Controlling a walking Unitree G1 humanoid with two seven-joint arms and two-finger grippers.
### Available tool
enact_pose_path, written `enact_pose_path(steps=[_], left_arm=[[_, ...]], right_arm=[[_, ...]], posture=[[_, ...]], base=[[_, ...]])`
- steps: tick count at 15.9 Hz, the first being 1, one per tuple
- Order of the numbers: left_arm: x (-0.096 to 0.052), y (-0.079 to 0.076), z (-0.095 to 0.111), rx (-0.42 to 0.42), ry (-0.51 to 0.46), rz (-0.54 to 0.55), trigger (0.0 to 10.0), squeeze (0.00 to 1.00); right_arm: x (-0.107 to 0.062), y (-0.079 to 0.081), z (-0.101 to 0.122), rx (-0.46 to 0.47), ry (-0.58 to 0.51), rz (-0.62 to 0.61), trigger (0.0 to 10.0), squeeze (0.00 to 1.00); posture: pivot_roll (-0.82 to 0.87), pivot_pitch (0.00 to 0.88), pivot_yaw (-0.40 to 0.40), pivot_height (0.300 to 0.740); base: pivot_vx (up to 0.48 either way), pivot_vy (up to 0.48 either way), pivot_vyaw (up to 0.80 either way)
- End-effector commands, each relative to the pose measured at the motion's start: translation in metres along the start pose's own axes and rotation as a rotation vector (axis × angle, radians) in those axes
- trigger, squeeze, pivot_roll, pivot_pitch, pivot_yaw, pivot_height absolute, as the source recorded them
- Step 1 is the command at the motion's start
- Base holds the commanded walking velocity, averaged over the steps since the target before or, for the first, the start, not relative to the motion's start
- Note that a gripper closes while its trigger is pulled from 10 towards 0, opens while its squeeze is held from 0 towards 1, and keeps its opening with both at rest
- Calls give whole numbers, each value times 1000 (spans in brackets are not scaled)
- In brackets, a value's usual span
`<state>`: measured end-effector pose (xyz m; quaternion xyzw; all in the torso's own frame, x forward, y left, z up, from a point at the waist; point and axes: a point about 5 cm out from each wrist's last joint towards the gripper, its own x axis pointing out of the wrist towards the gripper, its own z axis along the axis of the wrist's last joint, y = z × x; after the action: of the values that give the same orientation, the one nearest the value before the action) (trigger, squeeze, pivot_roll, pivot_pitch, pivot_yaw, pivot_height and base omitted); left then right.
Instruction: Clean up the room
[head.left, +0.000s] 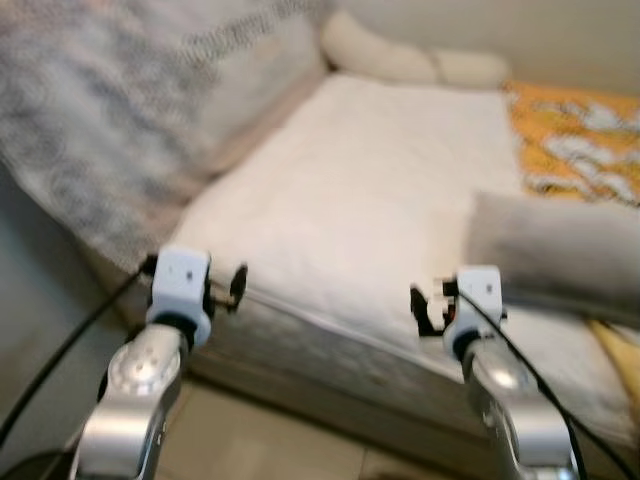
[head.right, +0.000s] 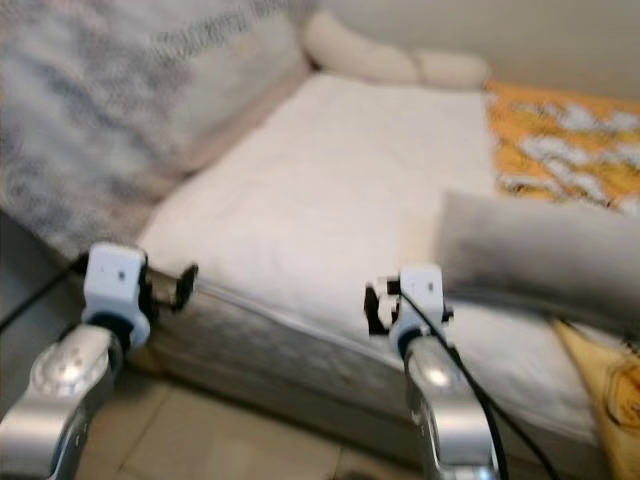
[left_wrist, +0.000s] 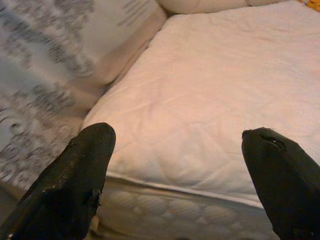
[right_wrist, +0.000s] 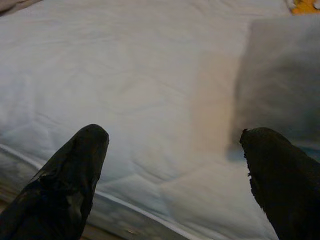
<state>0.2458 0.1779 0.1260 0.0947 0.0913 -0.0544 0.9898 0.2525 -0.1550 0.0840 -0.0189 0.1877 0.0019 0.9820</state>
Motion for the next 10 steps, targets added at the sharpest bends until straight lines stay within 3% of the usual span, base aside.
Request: enact_pose_path(steps=[1, 10], left_arm=[[1, -2, 0, 6, 1, 1, 10000, 0], [3, -4, -1, -24, -8, -32, 10000, 0]], right_arm=[[1, -1, 4, -6, -12, -5, 10000, 1000], [6, -2, 9, -22, -31, -6, 10000, 1000]], posture=[[10, 0, 26, 740], [7, 0, 26, 740]], base=[[0, 0, -788], [27, 0, -788]])
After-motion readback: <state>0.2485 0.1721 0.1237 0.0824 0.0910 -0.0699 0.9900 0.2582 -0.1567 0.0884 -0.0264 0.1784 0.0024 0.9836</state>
